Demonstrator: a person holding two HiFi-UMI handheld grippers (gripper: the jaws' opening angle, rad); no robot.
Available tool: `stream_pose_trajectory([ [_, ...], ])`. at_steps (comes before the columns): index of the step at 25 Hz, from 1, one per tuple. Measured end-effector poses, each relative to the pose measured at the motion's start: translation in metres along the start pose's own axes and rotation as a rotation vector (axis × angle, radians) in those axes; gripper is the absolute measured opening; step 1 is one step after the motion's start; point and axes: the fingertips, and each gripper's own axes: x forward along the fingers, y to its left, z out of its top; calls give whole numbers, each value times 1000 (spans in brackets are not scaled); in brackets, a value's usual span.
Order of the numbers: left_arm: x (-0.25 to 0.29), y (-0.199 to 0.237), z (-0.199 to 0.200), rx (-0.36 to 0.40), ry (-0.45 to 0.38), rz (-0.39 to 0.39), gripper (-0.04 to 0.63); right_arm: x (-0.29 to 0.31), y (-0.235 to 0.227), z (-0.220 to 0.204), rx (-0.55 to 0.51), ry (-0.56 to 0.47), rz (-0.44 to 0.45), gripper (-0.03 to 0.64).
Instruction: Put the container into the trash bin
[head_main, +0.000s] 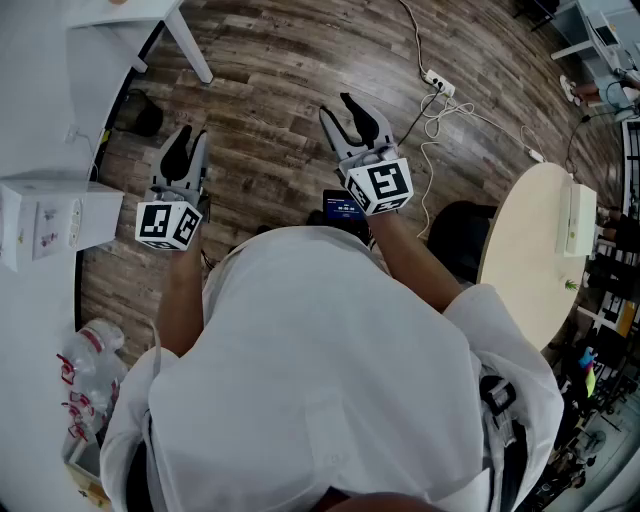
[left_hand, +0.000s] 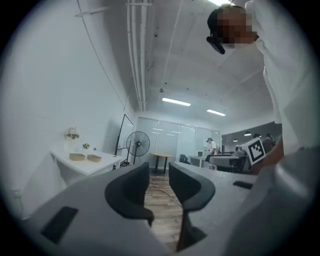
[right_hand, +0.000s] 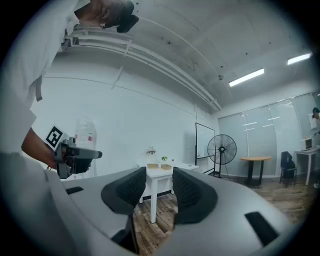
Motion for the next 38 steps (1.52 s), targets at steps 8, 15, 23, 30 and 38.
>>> stream_pose_trajectory([
  [8,20,-28,8,-4,-9,-19,123,-13,-18,5,28,-33,30,187],
  [15,30,-38,15,21,-10,-22,123,-13,-21,12,115,-69,125,184],
  [23,33,-44,18,7,-13,-10,123,-9,-26,13,72,-84,141,181],
  [30,42,-53,16,26,-6,0,118,-10,-37,7,82,-81,155,172],
  [38,57,-66,12,28,-3,18,112,-15,-71,-1,102,-65,117,152],
])
